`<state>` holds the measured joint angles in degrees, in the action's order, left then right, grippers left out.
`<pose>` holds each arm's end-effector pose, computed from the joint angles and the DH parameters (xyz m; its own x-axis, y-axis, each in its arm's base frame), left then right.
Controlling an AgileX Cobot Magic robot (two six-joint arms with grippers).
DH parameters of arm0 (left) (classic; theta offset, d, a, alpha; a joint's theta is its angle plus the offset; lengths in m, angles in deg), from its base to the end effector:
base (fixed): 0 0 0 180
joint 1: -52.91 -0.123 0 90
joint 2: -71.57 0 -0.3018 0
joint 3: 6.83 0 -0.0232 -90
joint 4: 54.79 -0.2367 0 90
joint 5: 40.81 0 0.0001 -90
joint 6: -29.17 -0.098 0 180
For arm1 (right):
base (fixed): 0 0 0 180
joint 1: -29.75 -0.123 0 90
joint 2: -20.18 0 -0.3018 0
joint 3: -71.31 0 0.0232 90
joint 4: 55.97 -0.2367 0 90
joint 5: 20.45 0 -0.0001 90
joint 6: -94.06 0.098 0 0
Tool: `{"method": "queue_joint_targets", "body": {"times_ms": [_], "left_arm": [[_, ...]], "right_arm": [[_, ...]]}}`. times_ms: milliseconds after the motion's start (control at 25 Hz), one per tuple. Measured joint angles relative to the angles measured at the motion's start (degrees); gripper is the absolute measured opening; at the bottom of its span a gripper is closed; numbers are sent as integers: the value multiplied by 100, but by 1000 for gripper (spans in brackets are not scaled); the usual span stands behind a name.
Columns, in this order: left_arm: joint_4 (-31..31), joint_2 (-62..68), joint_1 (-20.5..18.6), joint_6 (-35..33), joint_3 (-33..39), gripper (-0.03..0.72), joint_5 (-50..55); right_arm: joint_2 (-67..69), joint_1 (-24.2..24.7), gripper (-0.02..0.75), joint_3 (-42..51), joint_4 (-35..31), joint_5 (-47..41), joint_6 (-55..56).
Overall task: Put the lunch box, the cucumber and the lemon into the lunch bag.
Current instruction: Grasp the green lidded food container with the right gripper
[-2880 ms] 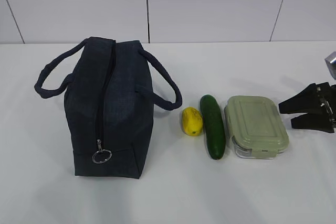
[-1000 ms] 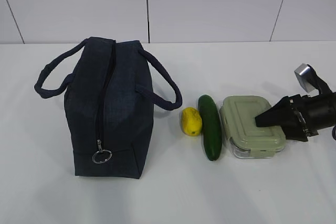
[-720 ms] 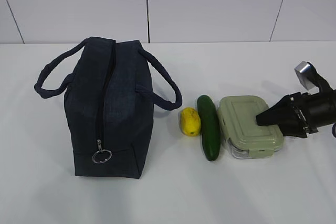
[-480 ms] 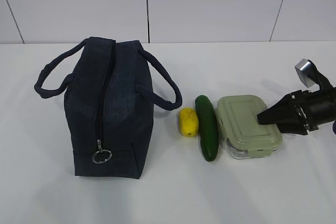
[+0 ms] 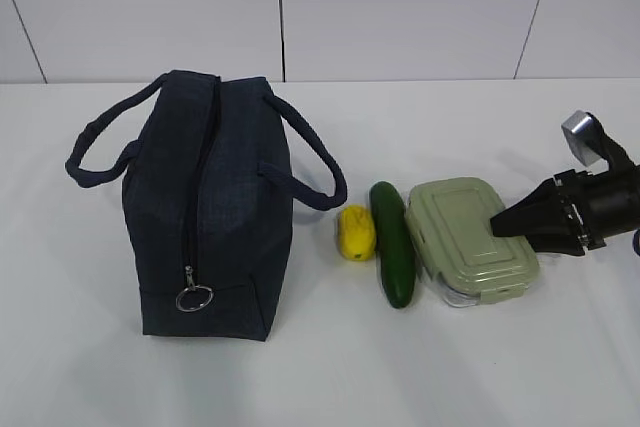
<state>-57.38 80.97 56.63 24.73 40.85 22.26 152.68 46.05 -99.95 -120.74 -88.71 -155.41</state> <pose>-0.0267 0.0057 0.2712 -0.4955 0.1302 -0.8588 0.0789 0.9914 0.1047 0.3711 -0.0227 0.1229 -0.9503 -0.0156 -0.3110 -0.2659 0.5604 0.7844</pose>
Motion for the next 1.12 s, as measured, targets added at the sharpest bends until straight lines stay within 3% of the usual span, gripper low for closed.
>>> {"method": "queue_joint_targets", "body": {"times_ms": [160,480,720,920,1120], "left_arm": [[169,706,0,0,-72,237,-99],[1355,2682,0,-96,-802,244,-630],[2093,4156,0,-736,-1310,290,-842],[2925,5192,0,-1348,-1397,368,-1103],[3598,6117,47,-1942,-1425,386,-1262]], "right_arm": [[0,0,386,0,15,-13,12],[0,0,386,0,15,-13,12],[0,0,386,0,15,-13,12],[0,0,386,0,25,-23,12],[0,0,386,0,23,-23,12]]}}
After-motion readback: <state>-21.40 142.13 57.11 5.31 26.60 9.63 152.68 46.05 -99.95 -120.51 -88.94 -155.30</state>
